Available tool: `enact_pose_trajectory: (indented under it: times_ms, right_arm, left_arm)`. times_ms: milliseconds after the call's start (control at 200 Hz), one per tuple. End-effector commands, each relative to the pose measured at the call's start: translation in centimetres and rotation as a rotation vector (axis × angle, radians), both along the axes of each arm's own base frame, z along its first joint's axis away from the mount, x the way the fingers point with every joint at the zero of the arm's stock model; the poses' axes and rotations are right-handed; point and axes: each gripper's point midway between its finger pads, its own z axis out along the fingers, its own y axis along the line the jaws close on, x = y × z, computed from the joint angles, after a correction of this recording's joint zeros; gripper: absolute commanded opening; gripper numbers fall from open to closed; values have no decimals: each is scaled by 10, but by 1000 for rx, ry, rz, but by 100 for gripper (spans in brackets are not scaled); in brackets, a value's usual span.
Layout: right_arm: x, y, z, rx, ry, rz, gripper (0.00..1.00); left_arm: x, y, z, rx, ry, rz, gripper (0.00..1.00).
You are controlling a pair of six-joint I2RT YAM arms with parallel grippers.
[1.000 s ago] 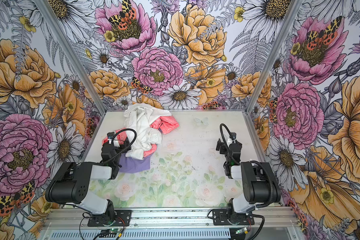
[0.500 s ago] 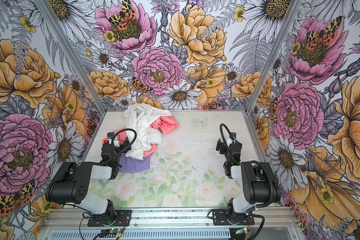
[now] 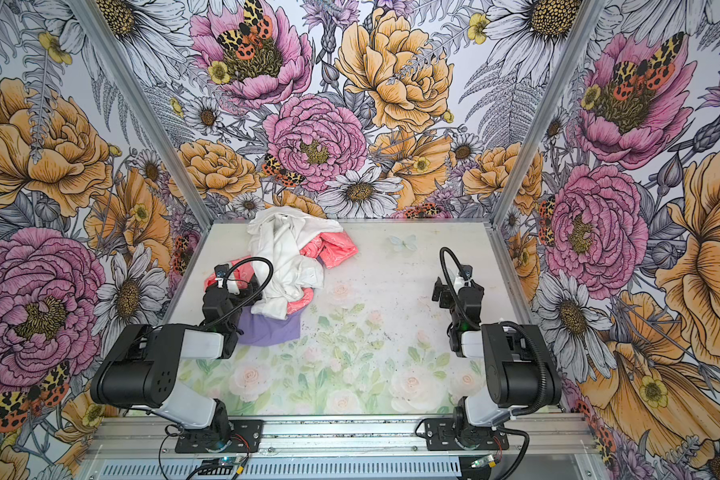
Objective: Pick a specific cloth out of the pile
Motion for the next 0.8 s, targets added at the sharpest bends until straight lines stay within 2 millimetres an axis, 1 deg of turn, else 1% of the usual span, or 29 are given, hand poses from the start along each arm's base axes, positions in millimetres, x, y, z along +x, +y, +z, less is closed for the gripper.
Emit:
enact_pose_trajectory:
  times_ms: [0,415,520,576,591,656,746,796]
  right_arm:
    - [6,1,12,-2,-43,7,100]
    - [6,0,12,2,-41,4,100]
    - [6,1,13,2,-45,6,99]
    - [6,0,12,0,-44,5,100]
    - [6,1,12,0,-44,7,100]
    - [6,1,14,0,-28,11,100]
    - [7,3,30,-15,-9,9,99]
    - [6,6,39,-30,-11,12,100]
  left_arm:
    - [4,0,6,-3,-16,-15,99]
    - [3,1,6,0,-19,-2,99]
    - [0,1,10,10,-31,12,99]
    - [-1,-2,14,16,-33,15,99]
    - [-2,2,16,25,-34,41,99]
    - [-6,2,24,48,-34,71,99]
    - [-14,0,40,90,-24,134,99]
    - [-21,-1,53,99,-20,182,99]
